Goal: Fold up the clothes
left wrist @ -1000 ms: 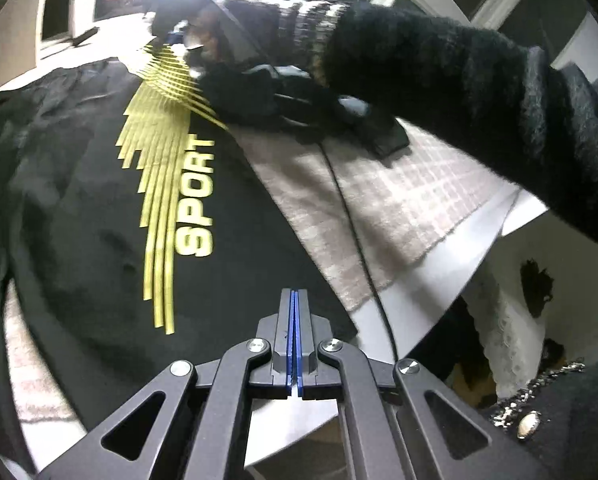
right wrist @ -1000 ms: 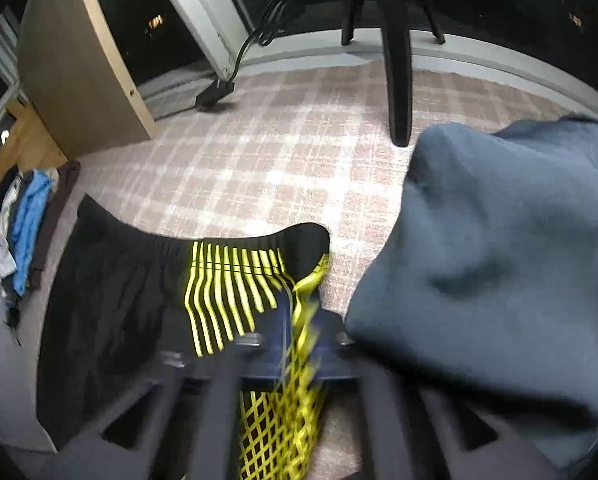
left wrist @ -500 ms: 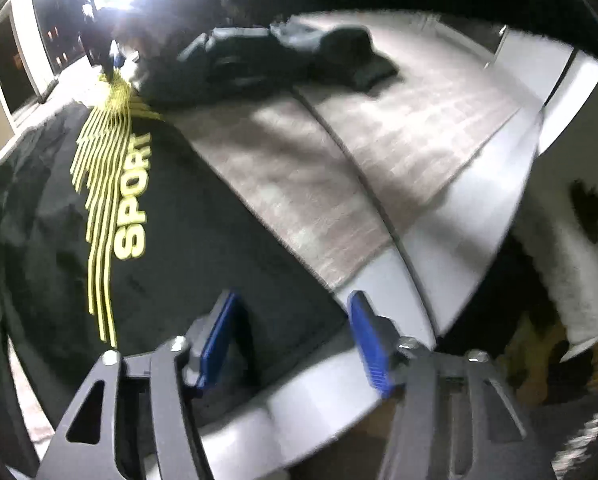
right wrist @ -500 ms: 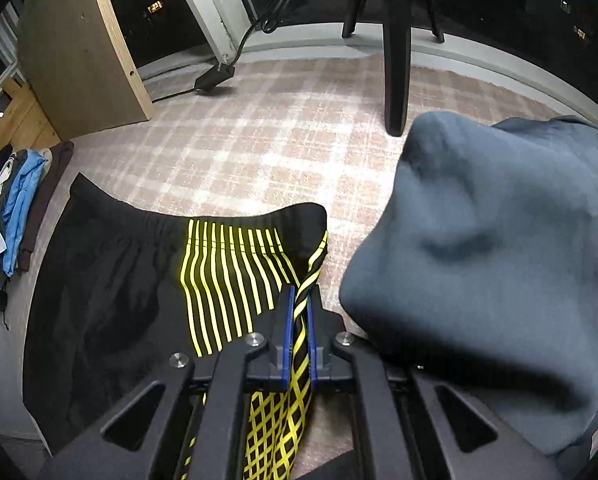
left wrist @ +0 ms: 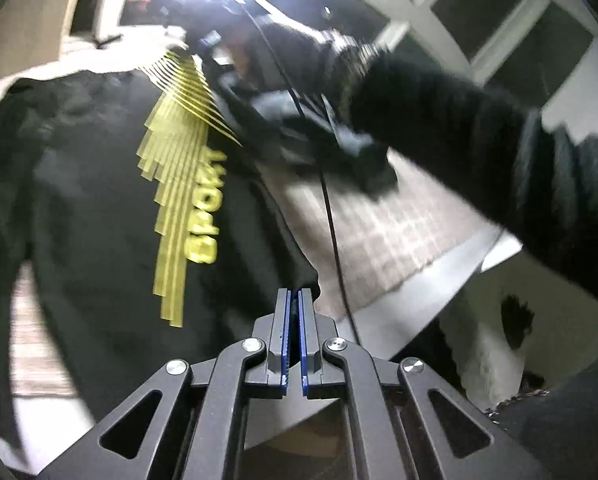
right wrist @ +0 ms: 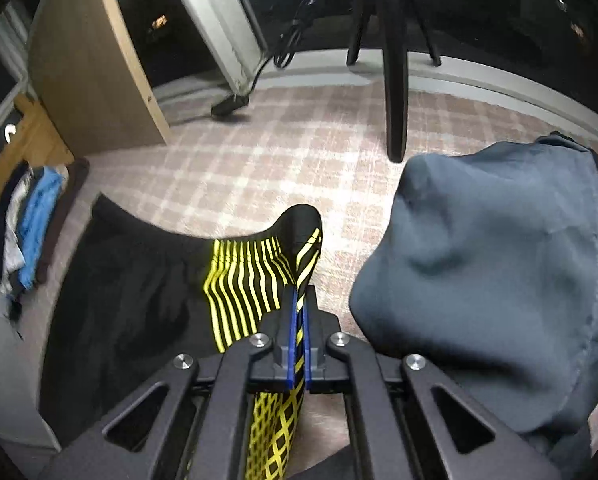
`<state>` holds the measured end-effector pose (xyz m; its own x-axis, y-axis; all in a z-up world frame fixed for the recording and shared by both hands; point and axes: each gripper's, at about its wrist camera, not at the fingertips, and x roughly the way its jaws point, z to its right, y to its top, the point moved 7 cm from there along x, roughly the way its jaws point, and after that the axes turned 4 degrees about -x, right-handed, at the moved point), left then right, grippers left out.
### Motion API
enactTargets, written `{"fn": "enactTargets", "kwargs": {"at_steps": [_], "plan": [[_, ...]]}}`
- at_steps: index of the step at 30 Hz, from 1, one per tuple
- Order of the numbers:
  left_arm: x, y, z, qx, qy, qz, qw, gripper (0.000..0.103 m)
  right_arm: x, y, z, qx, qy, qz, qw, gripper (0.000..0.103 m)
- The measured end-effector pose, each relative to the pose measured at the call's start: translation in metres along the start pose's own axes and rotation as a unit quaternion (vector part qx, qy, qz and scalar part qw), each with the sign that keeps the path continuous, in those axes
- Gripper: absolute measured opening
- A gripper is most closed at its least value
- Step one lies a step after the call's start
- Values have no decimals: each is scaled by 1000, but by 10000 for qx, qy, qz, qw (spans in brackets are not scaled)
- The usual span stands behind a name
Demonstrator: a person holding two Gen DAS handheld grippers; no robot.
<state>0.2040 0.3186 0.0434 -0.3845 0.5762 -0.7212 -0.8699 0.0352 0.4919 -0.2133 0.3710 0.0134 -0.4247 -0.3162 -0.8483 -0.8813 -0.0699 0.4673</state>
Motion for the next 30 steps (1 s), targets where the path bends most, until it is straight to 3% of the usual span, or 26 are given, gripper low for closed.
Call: {"fn": "enactTargets", "kwargs": {"at_steps": [5, 13, 18, 22, 30], "plan": [[-51, 2, -43, -440, 79, 437, 9980, 3, -20, 15, -30, 173, 152, 162, 9996, 2], [-138, -18, -154, -1144, 410, 1024, 9873, 2, -29, 48, -136, 41, 221, 368, 9991, 2], [-172, -32, -231, -1557, 486, 1102, 9804, 2, 9, 67, -205, 116, 46, 237, 9996, 2], [-179, -38, -268, -1646, 454, 1035, 9799, 2, 48, 77, -250, 33, -256, 125, 9996, 2], [-181, -49, -320, -1776, 307, 804, 9803, 2, 111, 77, -289, 163, -559, -192, 9981, 2]]}}
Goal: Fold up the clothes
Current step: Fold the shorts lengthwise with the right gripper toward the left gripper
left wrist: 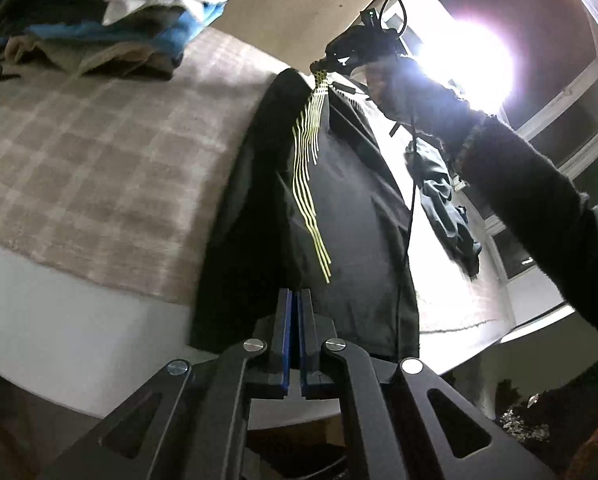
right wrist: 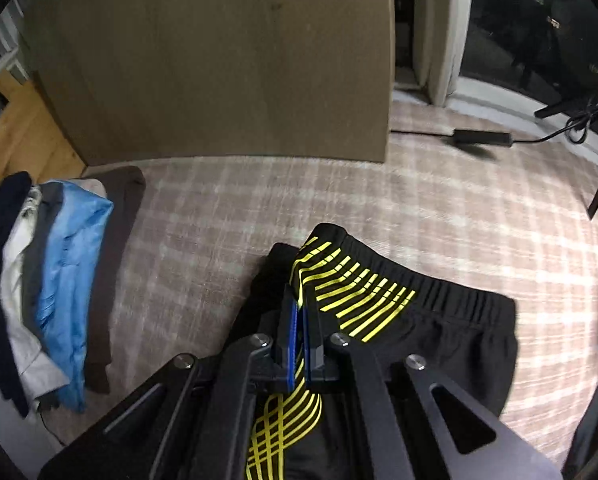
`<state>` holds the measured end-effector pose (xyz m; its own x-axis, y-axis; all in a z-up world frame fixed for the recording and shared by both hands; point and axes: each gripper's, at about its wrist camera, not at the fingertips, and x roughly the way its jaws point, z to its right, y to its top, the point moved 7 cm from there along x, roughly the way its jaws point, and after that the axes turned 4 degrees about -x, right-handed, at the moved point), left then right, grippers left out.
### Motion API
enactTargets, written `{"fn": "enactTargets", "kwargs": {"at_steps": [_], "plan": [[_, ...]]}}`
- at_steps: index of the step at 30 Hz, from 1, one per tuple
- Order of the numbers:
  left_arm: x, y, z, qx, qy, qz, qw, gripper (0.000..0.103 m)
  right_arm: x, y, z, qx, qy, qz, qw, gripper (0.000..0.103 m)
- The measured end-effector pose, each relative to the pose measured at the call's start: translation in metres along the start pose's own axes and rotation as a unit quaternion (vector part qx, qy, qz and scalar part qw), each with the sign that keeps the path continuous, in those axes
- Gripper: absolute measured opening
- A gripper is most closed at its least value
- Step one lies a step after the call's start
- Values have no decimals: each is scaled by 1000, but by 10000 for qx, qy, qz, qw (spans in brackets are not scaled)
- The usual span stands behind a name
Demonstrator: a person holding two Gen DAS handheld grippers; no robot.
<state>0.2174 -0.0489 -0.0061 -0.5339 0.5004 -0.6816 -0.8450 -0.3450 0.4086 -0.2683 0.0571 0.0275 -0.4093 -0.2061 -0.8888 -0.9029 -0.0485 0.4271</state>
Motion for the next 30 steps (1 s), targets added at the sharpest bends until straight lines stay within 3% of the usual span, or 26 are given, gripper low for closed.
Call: {"fn": "enactTargets", "kwargs": {"at_steps": [5, 7, 8, 9, 11, 16, 18, 20, 24, 27, 30], "plan": [[-2, 3, -20, -55, -48, -158, 9998, 2, 26, 2, -15, -71, 112, -319, 9994, 7], [-5, 1, -19, -34, -137, -244, 9996, 2, 20, 2, -13, -116, -68, -412, 9991, 15], [-7, 0, -17, 1, -122, -275, 9995, 2, 8, 0, -11, -91, -95, -310, 9994, 24], [-8, -1, -17, 41, -107, -291, 9995, 3, -5, -3, -9, -80, -55, -190, 9998, 34], [-11, -2, -15, 101, -68, -334, 9994, 2, -38, -20, -6, -124, 161, 65, 9998, 39], [-23, 4, -21, 89, 29, -340, 9994, 2, -89, -106, 23, -167, 406, 168, 9989, 39], [-25, 9, -24, 60, 28, -368, 9993, 11, -102, -152, 50, 183, 319, 153, 9992, 39], [-20, 15, -27, -4, -74, -500, 9987, 33, -110, -194, 73, 510, 194, 92, 9985, 39], [7, 16, -14, 455, 44, -843, 9954, 33, -114, -253, 78, 692, 173, -225, 9972, 39], [28, 9, -7, 736, 155, -1144, 9906, 33, -118, -267, 58, 493, 303, -280, 9979, 39], [36, 3, -4, 1008, 283, -1240, 9867, 32, -119, -247, 27, 3, 401, -157, 9991, 39]]}}
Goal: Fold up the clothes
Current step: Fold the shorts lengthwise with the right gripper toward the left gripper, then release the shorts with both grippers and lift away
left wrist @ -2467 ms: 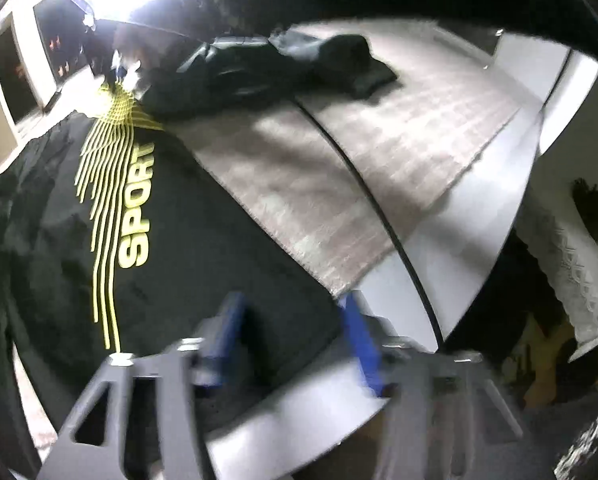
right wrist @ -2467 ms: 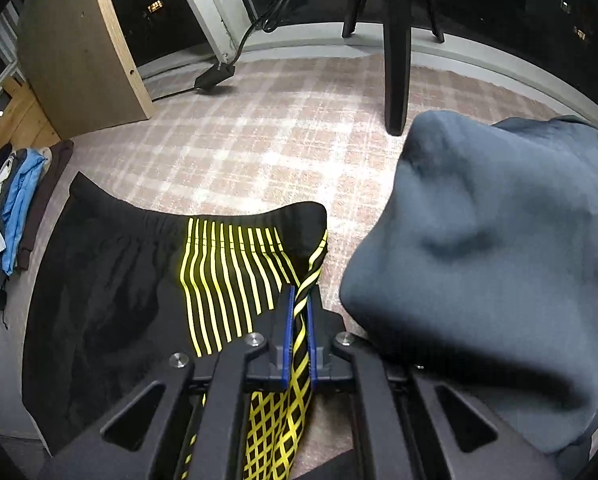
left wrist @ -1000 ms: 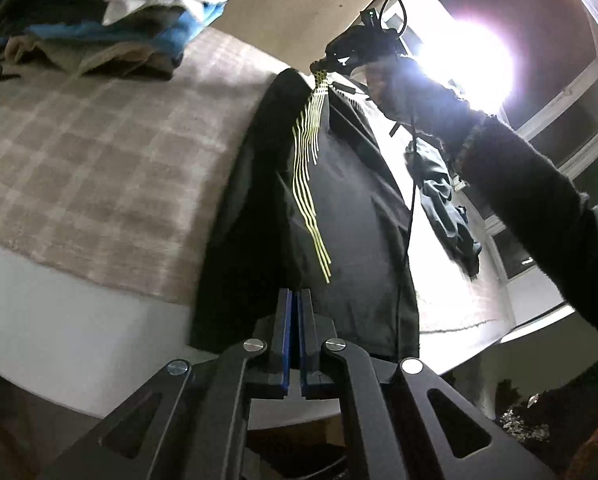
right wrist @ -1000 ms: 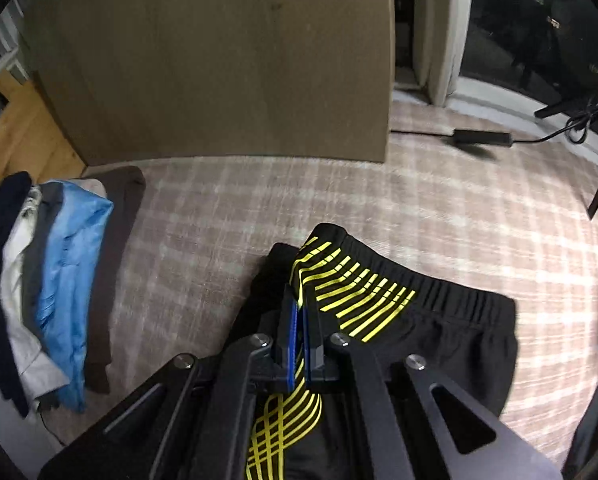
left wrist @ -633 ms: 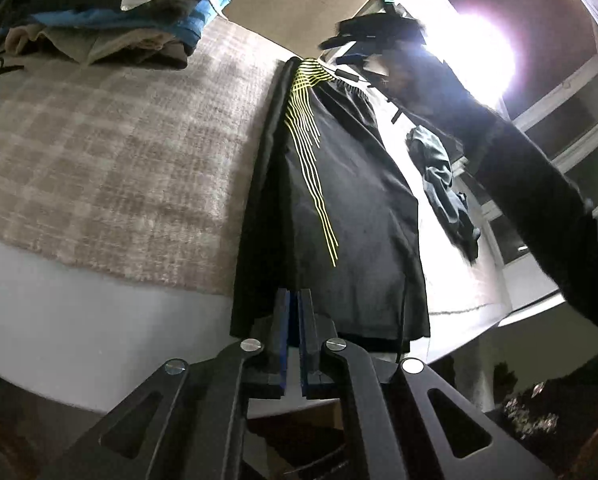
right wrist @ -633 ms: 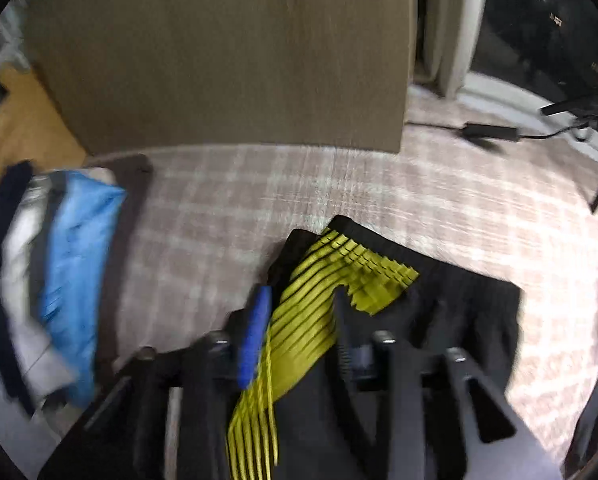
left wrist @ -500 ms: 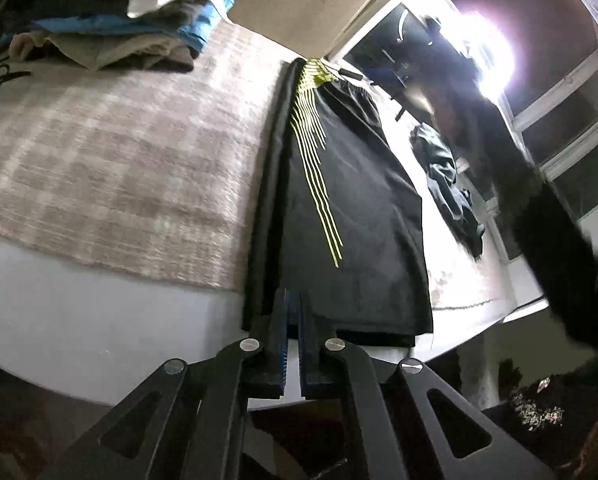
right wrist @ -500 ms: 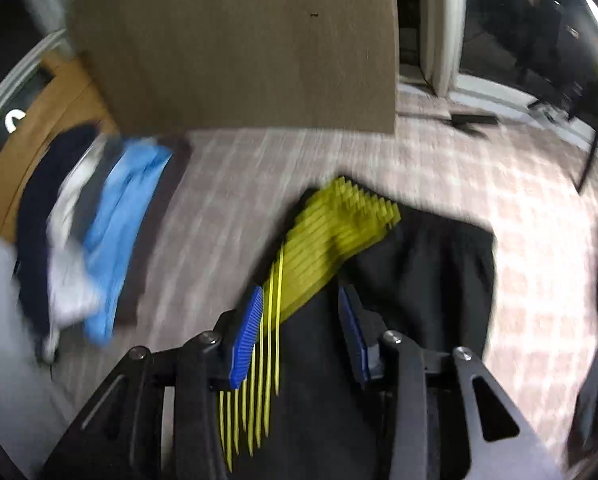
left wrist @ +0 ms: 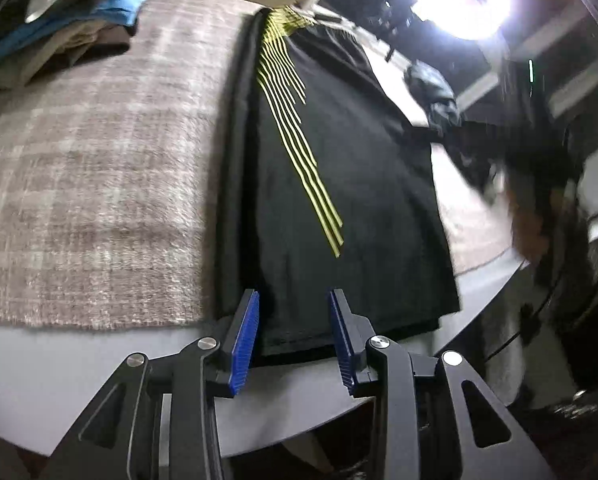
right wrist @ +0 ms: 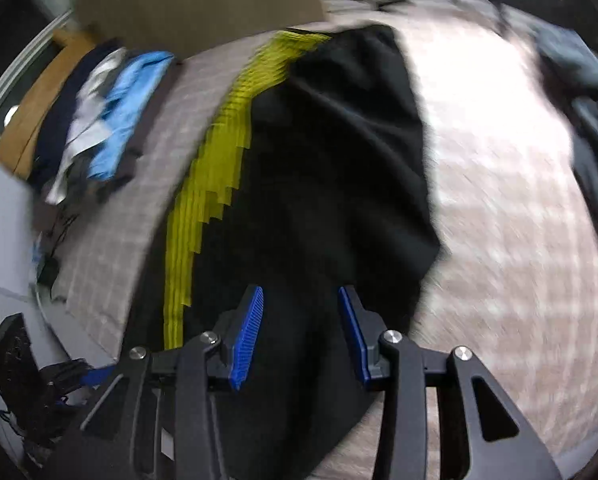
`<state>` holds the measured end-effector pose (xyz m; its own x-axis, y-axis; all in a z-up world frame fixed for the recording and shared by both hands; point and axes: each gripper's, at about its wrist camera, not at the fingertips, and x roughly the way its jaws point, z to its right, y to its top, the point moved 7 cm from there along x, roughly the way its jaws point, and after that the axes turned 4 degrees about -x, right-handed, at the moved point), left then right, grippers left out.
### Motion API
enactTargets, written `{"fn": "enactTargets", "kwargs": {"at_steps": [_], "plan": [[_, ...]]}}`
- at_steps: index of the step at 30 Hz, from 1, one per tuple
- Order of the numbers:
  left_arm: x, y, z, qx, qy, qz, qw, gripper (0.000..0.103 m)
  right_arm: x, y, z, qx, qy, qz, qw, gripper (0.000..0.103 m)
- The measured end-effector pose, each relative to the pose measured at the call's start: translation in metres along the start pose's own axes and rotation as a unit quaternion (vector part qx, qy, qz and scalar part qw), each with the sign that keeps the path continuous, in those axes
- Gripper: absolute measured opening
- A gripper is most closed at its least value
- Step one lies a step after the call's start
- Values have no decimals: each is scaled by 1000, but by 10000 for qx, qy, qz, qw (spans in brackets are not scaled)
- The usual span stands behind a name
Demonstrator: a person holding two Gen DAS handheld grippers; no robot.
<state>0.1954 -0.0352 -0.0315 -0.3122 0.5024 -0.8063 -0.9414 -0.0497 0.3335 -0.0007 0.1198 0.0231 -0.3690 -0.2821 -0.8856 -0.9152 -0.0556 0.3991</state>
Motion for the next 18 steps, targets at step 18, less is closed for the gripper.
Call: {"fn": "enactTargets", "kwargs": {"at_steps": [18], "plan": [[-7, 4, 7, 244, -10, 261, 9994, 2, 135, 178, -28, 96, -344, -753, 9965, 7]]}}
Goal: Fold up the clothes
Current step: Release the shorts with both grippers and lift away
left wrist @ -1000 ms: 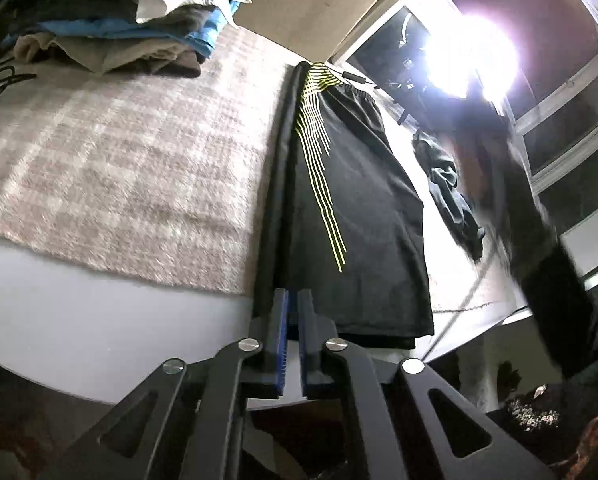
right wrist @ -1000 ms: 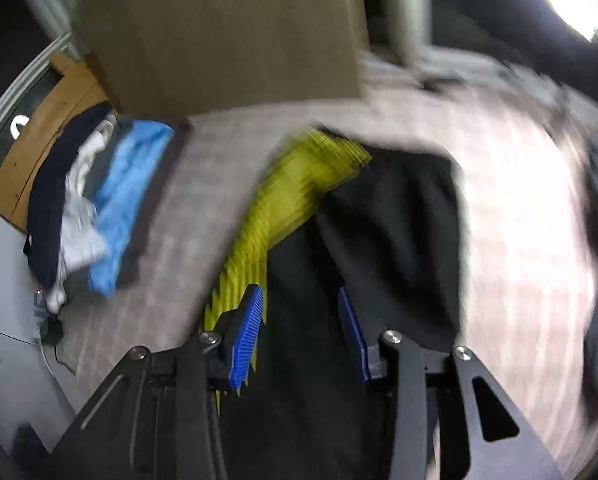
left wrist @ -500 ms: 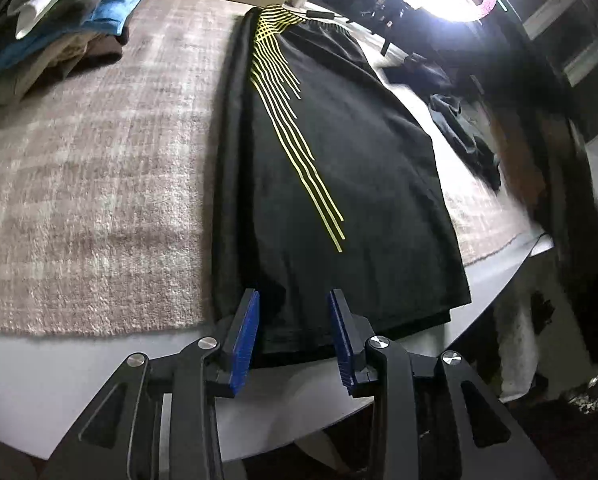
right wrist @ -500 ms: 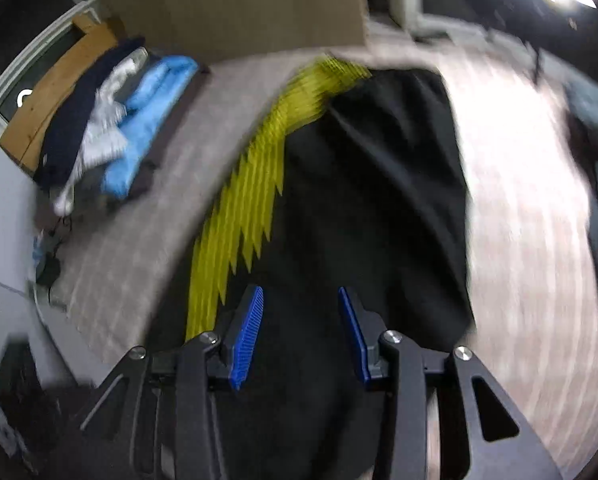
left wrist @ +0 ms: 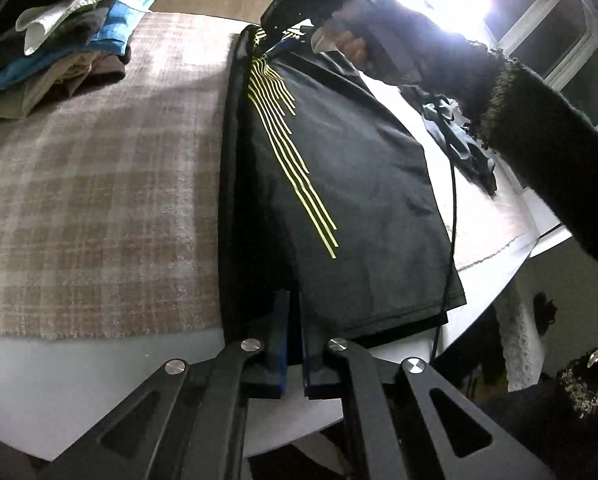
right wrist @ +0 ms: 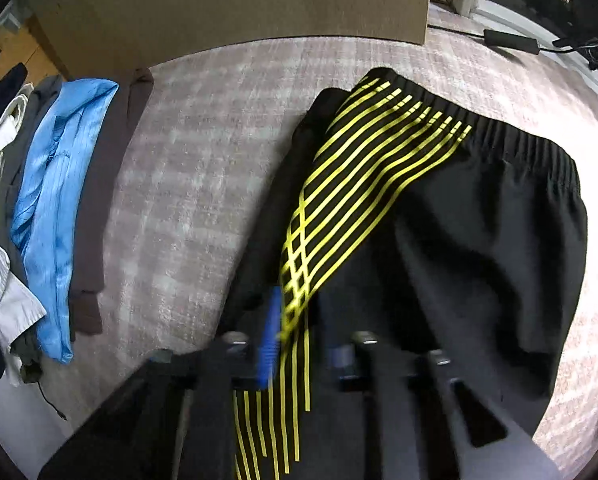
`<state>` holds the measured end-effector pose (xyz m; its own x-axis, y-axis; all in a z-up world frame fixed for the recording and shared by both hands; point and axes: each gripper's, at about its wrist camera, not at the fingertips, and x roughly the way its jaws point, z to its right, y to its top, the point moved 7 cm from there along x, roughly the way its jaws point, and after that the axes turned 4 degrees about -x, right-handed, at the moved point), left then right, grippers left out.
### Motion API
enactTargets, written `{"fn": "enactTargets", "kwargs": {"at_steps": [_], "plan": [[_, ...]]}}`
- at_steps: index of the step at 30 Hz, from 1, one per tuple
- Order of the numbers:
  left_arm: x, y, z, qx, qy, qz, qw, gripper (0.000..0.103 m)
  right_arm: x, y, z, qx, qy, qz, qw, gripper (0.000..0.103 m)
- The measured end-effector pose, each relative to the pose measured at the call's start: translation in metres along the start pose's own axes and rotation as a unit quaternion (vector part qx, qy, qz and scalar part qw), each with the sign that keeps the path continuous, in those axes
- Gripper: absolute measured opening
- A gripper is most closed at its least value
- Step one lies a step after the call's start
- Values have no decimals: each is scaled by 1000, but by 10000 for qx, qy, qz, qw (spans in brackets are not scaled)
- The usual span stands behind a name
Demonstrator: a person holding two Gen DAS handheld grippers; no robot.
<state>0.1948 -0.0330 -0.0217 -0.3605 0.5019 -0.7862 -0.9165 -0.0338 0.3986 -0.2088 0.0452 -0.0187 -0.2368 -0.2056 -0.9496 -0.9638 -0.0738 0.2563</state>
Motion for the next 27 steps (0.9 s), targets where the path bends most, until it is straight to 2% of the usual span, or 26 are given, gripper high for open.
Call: {"fn": "enactTargets", "kwargs": {"at_steps": [5, 8, 10, 12, 13, 15, 17, 18, 19, 20, 21, 24, 27], "plan": [[-6, 5, 3, -3, -110, 76, 9999, 2, -7, 2, -8, -10, 99, 60, 9999, 3], [-17, 3, -2, -9, -68, 159, 9998, 2, -16, 5, -19, -60, 365, 185, 9991, 3], [-13, 0, -7, -87, -29, 91, 9999, 3, -8, 5, -28, -200, 431, 46, 9989, 4], [-9, -4, -14, -236, -2, -86, 9997, 4, 1, -1, -30, -273, 180, -252, 9991, 9], [-11, -4, -19, -318, 85, -95, 9994, 5, -4, -3, -27, -217, 184, -255, 9993, 10], [-23, 0, -30, -454, 176, -25, 9988, 12, -27, -6, -23, -68, 583, 26, 9983, 12], [-41, 5, -40, -558, 195, 123, 9982, 30, -64, -15, -10, 180, 1071, 477, 9929, 16], [-43, 13, -39, -463, 258, 160, 9985, 33, -84, -21, 0, 314, 1277, 740, 9885, 18], [-45, 22, -38, -368, 321, 197, 9986, 42, -107, -32, 14, 442, 1342, 1044, 9844, 19], [-47, 30, -37, -274, 384, 234, 9986, 53, -129, -46, 31, 561, 1290, 1355, 9807, 20], [-49, 38, -36, -179, 447, 271, 9985, 57, -144, -59, 45, 611, 1152, 1562, 9791, 20], [-48, 67, -27, 177, 534, 360, 9978, 58, -171, -98, 85, 703, 535, 2009, 9756, 20], [-25, 106, -4, 654, 371, 411, 9963, 63, -174, -130, 113, 803, 173, 2051, 9753, 20]]}}
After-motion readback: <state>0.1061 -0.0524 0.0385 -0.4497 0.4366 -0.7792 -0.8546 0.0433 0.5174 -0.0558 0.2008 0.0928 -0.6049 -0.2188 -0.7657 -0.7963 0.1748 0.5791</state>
